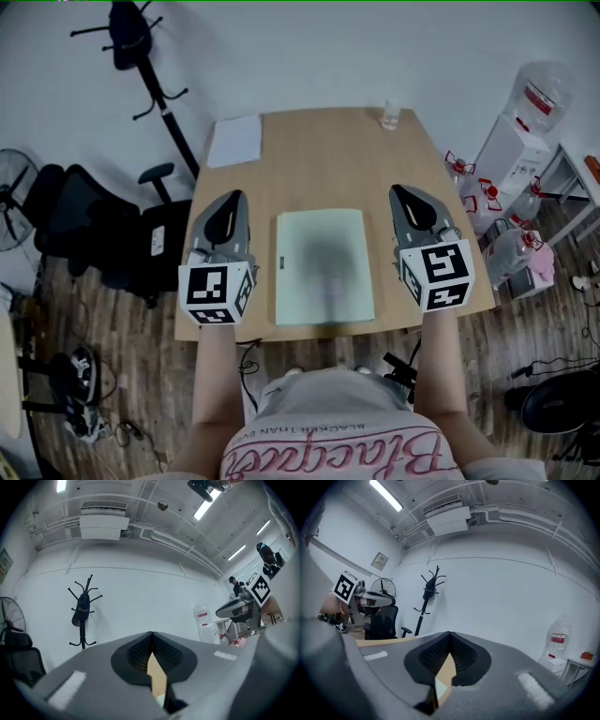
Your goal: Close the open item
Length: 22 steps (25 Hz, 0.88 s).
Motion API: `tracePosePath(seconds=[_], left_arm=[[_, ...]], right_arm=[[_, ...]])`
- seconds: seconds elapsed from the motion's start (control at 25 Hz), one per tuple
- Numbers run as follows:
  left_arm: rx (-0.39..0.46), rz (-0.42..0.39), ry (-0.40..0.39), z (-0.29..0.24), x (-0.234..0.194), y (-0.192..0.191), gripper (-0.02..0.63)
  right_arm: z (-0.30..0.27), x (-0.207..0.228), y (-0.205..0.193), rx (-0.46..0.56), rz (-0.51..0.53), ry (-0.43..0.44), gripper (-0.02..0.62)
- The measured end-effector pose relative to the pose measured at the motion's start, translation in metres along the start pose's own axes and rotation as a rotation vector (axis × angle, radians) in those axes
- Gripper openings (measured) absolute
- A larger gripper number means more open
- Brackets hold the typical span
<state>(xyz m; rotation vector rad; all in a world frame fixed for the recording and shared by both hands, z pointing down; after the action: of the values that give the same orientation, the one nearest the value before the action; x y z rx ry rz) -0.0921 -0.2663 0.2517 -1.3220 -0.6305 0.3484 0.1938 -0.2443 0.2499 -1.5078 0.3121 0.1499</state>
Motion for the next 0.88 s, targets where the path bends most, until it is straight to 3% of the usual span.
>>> tracePosePath(seconds=[0.88], left_arm=[[0.04, -0.005, 0.008, 0.0, 0.0, 0.013, 0.017]], right_arm=[[0.002, 0.006, 0.007, 0.029, 0.02, -0.011, 0.002]])
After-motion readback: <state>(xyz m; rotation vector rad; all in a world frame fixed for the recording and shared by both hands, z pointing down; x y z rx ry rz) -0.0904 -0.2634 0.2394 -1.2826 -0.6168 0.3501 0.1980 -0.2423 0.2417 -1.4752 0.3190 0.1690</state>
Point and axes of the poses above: the fingertips, and each gripper's own axes: z backward along the fingers, x to its right, y out of its top, the point moved 6 cm from there along z, backward along the fingers, and after that the axes turned 12 degrees about -y, right-handed, at the moved point
